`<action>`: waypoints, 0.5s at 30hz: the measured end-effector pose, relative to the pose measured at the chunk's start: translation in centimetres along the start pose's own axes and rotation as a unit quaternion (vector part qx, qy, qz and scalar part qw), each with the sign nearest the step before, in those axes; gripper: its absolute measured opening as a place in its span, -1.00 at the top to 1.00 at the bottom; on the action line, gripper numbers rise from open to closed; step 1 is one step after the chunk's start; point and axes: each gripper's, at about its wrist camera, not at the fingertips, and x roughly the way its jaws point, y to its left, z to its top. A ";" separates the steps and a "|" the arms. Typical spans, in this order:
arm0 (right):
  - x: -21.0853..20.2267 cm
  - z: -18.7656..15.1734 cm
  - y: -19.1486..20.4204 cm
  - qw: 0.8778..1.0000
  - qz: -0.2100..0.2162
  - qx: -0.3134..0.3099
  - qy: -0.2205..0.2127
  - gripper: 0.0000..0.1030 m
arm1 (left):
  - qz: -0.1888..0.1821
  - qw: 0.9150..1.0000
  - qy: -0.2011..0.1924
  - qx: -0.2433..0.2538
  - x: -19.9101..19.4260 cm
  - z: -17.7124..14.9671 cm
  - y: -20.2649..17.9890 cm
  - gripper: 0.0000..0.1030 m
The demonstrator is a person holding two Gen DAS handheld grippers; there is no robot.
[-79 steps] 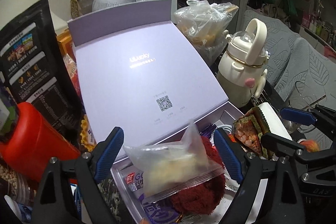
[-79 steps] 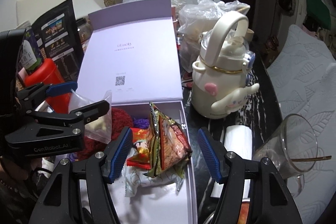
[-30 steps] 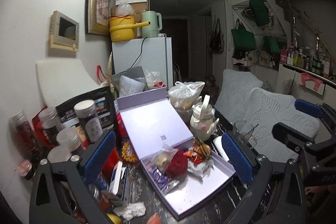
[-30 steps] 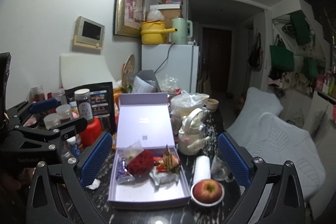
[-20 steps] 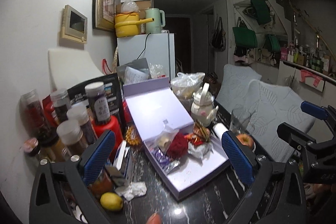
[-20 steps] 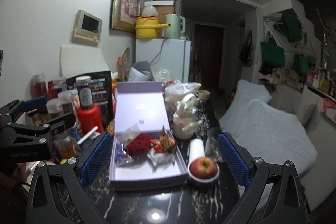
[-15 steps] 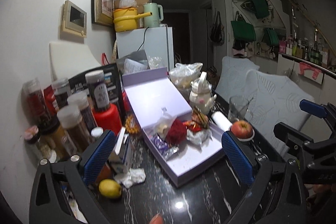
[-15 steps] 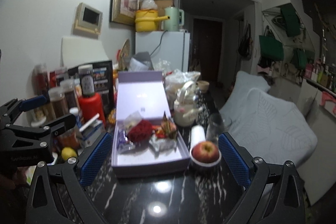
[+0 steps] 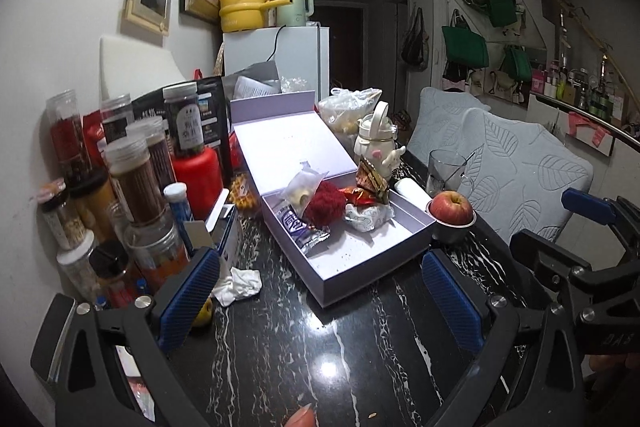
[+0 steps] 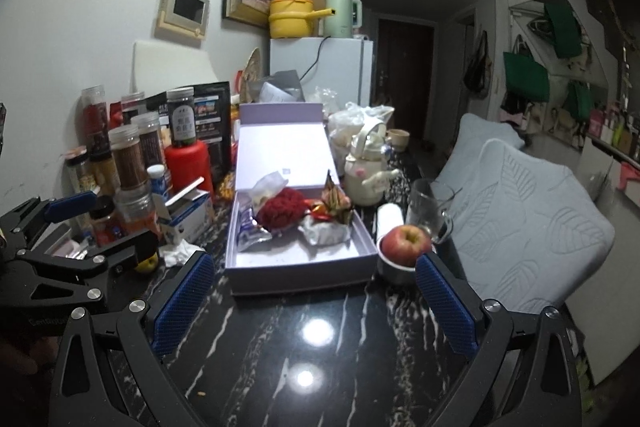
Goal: Organize soft objects
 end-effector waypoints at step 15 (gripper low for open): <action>1.0 -1.2 -0.8 1.000 0.011 0.007 0.012 -0.99 | 0.009 1.000 0.008 -0.005 0.6 -0.1 -0.6 -0.99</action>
